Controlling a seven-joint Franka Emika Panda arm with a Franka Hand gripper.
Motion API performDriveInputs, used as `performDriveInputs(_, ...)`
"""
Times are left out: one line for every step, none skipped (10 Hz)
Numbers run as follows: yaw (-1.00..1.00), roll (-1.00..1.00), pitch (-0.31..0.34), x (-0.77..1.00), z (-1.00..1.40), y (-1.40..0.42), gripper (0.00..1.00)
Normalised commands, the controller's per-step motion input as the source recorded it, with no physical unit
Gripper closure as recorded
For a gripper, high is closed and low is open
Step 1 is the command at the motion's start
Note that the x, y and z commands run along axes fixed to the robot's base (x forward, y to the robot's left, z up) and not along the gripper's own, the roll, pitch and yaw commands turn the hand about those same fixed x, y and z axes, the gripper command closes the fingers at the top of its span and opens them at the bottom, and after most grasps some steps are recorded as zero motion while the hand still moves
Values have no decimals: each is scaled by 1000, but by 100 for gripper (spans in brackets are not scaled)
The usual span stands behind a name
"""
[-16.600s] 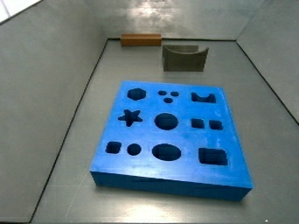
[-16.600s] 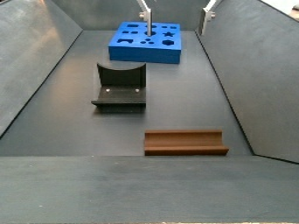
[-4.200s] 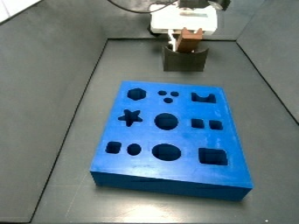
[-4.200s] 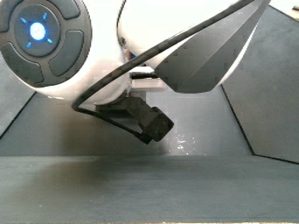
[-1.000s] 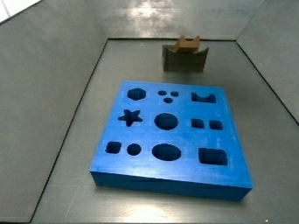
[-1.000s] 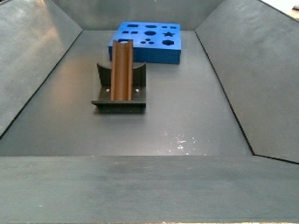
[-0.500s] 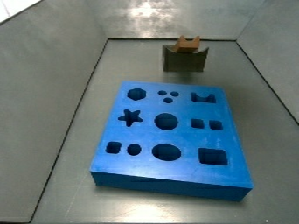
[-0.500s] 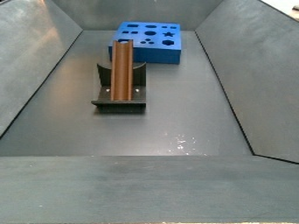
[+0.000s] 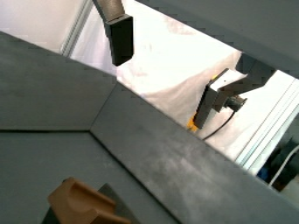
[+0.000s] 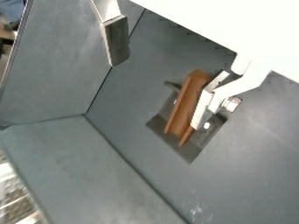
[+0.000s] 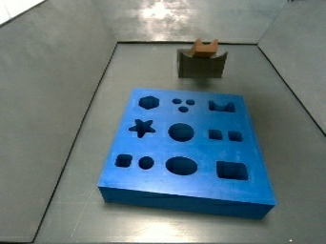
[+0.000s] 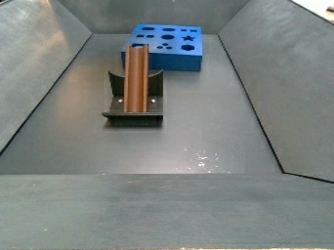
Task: Pick up the arch object. Move up. Place the arch object on the fixture. Regrasp the arch object. Move to above the board. Insert the arch object.
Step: Regrasp the arch object.
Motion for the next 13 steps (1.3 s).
performDriveInputs(229, 357, 144, 110, -10, -54, 0)
performDriveInputs(237, 206, 82, 96, -3, -43, 0)
performDriveInputs(235, 181, 58, 92, -5, -49, 0)
performDriveInputs(225, 165, 34, 90, -11, -51, 0)
performDriveInputs(192, 129, 31, 37, -1000, 44, 0)
performDriveInputs(173, 127, 24, 39, -1000, 44, 0)
performDriveInputs(155, 122, -14, 50, -1000, 42, 0)
performDriveInputs(132, 97, -56, 63, -1000, 36, 0)
performDriveInputs(111, 83, -77, 73, -1000, 32, 0)
performDriveInputs(76, 71, -93, 85, -1000, 28, 0)
performDriveInputs(50, 68, -92, 91, -1000, 26, 0)
performDriveInputs(35, 66, -92, 98, -1000, 22, 0)
performDriveInputs(4, 69, -76, 112, -1000, 15, 0)
